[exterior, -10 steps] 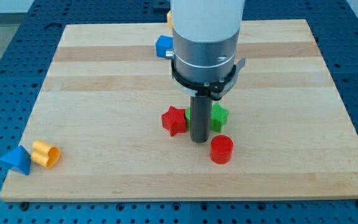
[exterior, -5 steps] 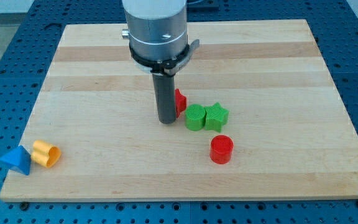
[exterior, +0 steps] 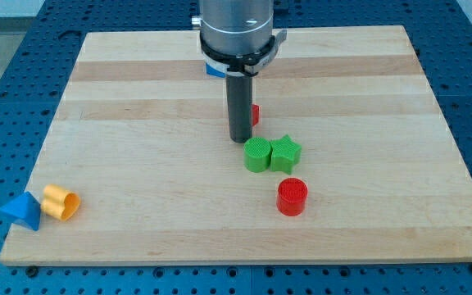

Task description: Slide the red star to the right side of the blue cube

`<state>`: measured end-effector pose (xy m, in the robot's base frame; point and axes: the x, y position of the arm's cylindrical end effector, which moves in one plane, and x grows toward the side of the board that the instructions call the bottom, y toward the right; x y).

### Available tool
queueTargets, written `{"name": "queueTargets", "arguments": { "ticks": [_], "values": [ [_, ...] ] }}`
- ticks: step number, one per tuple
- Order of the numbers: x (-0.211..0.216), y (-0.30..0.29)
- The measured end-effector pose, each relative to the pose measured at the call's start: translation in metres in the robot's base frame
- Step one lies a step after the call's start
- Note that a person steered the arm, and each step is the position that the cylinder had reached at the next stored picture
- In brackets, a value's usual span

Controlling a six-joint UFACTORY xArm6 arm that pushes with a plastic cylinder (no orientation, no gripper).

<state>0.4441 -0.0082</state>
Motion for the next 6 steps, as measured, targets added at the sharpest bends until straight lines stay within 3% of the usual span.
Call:
{"name": "queueTargets", "arguments": {
  "ticks": [3, 6],
  "values": [
    [-0.046, 0.000],
    [-0.129, 0.000]
  ]
}}
